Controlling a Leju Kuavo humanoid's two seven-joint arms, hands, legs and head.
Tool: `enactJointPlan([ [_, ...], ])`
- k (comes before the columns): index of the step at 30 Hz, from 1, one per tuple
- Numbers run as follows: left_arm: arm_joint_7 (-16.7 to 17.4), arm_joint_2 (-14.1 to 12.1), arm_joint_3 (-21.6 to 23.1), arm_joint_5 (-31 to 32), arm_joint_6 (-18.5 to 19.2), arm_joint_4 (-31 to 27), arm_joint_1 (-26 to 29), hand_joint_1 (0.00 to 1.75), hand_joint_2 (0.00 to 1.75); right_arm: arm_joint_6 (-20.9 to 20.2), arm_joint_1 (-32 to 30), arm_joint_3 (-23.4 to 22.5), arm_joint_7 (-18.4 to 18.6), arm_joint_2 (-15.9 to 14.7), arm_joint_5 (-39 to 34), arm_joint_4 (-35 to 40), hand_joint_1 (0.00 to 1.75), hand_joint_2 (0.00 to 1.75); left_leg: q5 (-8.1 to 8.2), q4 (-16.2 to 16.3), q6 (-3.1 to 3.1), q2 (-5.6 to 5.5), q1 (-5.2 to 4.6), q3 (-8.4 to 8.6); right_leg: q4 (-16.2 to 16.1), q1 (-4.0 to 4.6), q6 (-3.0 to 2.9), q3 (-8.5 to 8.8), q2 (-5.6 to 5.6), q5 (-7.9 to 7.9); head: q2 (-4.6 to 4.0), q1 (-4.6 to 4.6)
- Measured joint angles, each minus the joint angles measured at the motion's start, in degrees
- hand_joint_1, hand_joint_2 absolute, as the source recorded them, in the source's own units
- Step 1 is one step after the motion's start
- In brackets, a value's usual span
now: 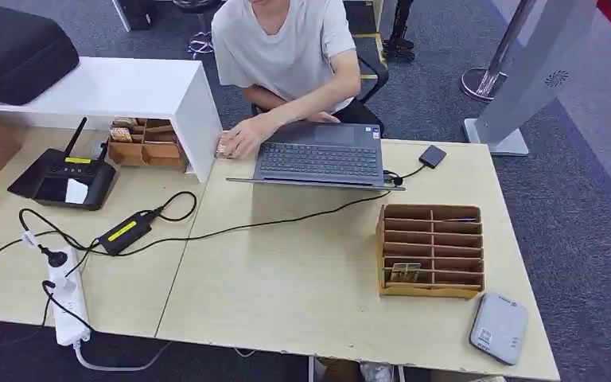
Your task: Pass the card to the sensor for recognition and then transmit it.
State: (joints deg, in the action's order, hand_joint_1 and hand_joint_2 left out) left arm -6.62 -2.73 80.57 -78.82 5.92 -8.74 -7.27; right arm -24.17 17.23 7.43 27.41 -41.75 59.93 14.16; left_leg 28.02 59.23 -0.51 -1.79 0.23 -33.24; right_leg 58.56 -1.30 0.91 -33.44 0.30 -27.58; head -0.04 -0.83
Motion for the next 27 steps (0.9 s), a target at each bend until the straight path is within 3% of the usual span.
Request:
enactJointPlan([
  [10, 0.09, 0.20, 0.70, -0.24, 0.42, 0.00, -0.01, 0.00, 1.75, -0.39, -5.92, -4.22, -1.55, 3.06, -1.01, 0.00, 0.00, 1.75, 0.00, -0.01, 0.00, 0.04, 0.00, 0.03, 0.00, 0.00, 0.00, 0.00, 0.04, 0.00, 0.00, -0.02],
  [20, 0.09, 0.20, 0.83, -0.39, 0.44, 0.00, -0.02, 0.00, 1.75, -0.57, -7.55, -5.75, -2.34, 4.22, -1.09, -0.02, 0.00, 1.75, 0.00, -0.01, 0.00, 0.08, -0.01, 0.05, 0.00, 0.00, 0.00, 0.00, 0.07, 0.00, 0.00, -0.04],
  [27, -0.02, 0.20, 1.11, -0.65, 0.46, 0.00, -0.01, 0.00, 1.75, -0.70, -9.00, -6.99, -2.86, 6.85, -1.18, -0.39, 0.00, 1.75, 0.00, -0.01, 0.00, 0.08, 0.00, 0.06, 0.01, 0.00, -0.01, 0.00, 0.07, -0.01, 0.00, -0.02],
])
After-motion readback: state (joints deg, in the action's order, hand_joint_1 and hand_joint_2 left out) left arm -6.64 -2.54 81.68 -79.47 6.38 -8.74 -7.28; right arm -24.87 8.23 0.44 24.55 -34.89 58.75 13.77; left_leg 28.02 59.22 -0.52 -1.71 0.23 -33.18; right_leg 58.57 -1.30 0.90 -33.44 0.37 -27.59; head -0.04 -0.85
